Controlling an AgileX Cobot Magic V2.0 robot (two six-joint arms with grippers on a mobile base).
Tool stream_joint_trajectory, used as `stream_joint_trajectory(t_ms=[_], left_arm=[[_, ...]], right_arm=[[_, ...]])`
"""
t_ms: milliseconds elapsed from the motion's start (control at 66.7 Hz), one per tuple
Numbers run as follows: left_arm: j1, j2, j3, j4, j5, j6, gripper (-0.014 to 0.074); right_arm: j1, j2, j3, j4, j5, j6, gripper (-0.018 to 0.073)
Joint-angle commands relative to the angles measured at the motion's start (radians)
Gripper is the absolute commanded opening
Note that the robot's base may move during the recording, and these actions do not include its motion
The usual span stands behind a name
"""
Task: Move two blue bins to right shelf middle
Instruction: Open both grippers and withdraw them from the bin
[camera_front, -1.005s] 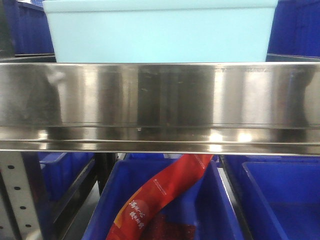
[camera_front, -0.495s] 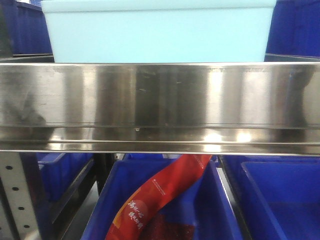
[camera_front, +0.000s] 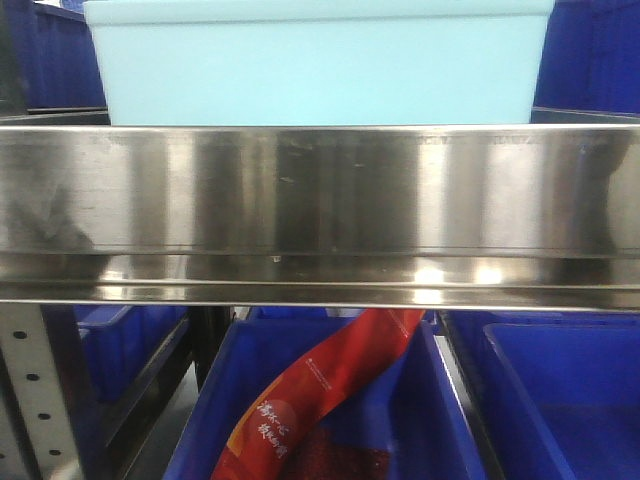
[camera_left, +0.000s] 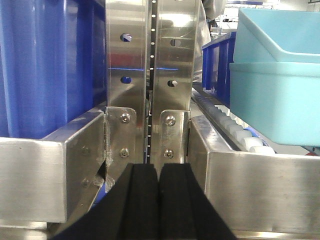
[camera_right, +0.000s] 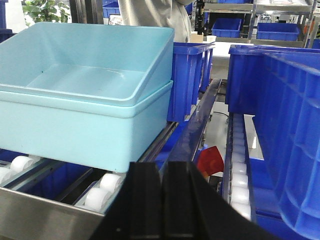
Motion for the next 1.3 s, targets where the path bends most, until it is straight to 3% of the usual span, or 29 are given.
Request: stream_joint_trajectory(t_ms=[0, 300, 450, 555, 705, 915, 1289], left_arm=[[0.004, -0.006, -0.001, 0.001, -0.027, -0.001, -0.0111], [0.004, -0.006, -0.001, 0.001, -0.027, -0.001, -0.0111], [0.004, -0.006, -0.001, 0.001, -0.027, -0.001, -0.0111], [0.004, -0.006, -0.001, 0.001, -0.027, -0.001, -0.0111], [0.004, -0.006, -0.001, 0.001, -0.027, -0.001, -0.0111], [0.004, -0.006, -0.001, 0.001, -0.027, -0.001, -0.0111], [0.004, -0.006, -0.001, 0.001, -0.027, -0.001, -0.0111]], right_arm=[[-0.002, -0.005, 0.001, -0.012, -0.026, -0.003, -0.0162], [-0.023, -0.005, 0.001, -0.007, -0.042, -0.003, -0.0162], [-0.158, -0.009, 0.034, 0.023, -0.096, -0.046, -0.0162], [-0.264, -0.039, 0.121, 0.15, -0.209, -0.156, -0.0162], [-0.34, -0.106, 0.263, 0.183, -0.296, -0.162, -0.0162], [-0.352, -0.192, 0.417, 0.186, -0.321, -0.162, -0.0162], [-0.352, -0.192, 0.417, 0.187, -0.291, -0.162, -0.0162]])
